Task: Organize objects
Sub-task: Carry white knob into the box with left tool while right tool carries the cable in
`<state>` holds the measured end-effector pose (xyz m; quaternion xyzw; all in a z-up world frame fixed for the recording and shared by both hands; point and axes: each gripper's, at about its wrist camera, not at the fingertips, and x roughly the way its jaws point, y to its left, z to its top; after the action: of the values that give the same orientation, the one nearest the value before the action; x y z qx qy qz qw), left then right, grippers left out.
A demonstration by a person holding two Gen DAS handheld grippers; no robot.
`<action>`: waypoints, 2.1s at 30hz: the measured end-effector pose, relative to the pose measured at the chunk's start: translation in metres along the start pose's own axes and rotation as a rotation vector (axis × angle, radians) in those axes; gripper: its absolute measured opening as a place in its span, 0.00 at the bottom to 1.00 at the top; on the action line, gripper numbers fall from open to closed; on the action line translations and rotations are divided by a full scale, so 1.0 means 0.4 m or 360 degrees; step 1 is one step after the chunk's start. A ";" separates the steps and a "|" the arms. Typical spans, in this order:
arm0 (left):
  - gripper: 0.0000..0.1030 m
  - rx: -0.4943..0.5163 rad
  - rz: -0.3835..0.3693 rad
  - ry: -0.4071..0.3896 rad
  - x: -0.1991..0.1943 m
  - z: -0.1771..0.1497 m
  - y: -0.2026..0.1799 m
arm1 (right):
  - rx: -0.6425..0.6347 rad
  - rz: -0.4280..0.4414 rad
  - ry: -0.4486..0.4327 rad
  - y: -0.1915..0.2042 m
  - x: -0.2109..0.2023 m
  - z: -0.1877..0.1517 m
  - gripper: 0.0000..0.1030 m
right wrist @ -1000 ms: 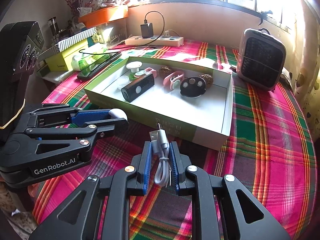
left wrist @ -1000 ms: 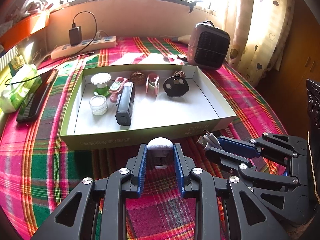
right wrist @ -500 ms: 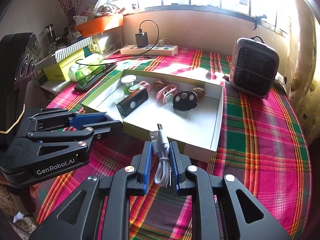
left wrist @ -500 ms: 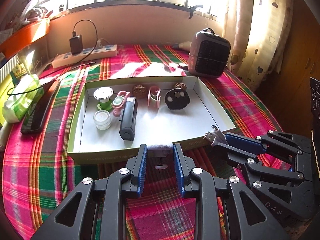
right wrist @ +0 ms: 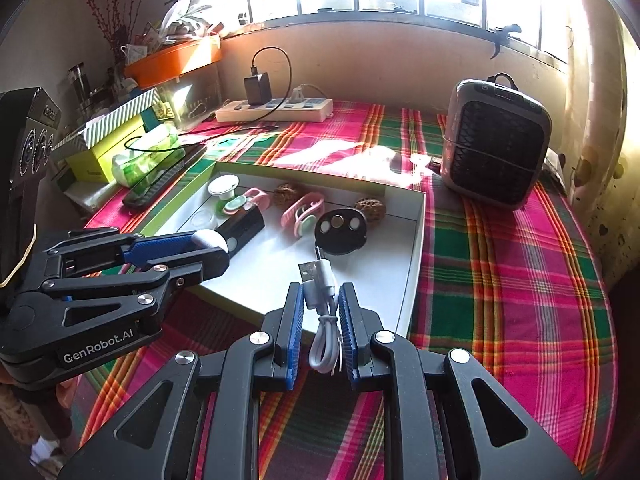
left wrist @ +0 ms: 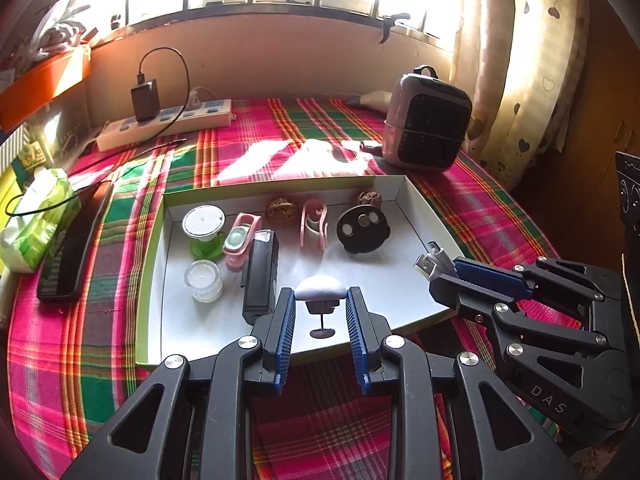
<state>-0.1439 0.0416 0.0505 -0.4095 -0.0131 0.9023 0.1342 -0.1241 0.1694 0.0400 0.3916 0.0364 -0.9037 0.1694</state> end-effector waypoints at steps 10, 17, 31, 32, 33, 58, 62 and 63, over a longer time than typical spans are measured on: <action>0.23 -0.0023 -0.0004 0.0042 0.052 0.024 0.008 | -0.0006 0.0002 0.0065 -0.018 0.062 0.030 0.19; 0.23 -0.0029 0.0002 0.0067 0.085 0.037 0.010 | -0.0022 0.0012 0.0104 -0.020 0.093 0.036 0.19; 0.23 -0.0028 0.0006 0.0127 0.139 0.039 0.014 | -0.0022 0.0020 0.0170 -0.036 0.142 0.034 0.19; 0.23 -0.0031 0.0003 0.0131 0.142 0.039 0.015 | -0.0019 0.0023 0.0173 -0.037 0.144 0.034 0.19; 0.23 -0.0031 0.0009 0.0137 0.145 0.039 0.015 | -0.0016 0.0025 0.0174 -0.039 0.146 0.035 0.19; 0.24 -0.0009 0.0042 0.0150 0.152 0.039 0.013 | -0.0034 0.0019 0.0189 -0.021 0.153 0.032 0.19; 0.24 -0.0008 0.0057 0.0152 0.150 0.039 0.013 | -0.0031 0.0014 0.0190 -0.019 0.151 0.031 0.19; 0.24 -0.0006 0.0059 0.0153 0.150 0.038 0.013 | -0.0027 0.0008 0.0186 -0.019 0.150 0.031 0.19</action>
<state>-0.1943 0.0531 0.0158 -0.4528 -0.0008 0.8839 0.1170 -0.1732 0.1575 0.0048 0.4425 0.0530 -0.8784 0.1726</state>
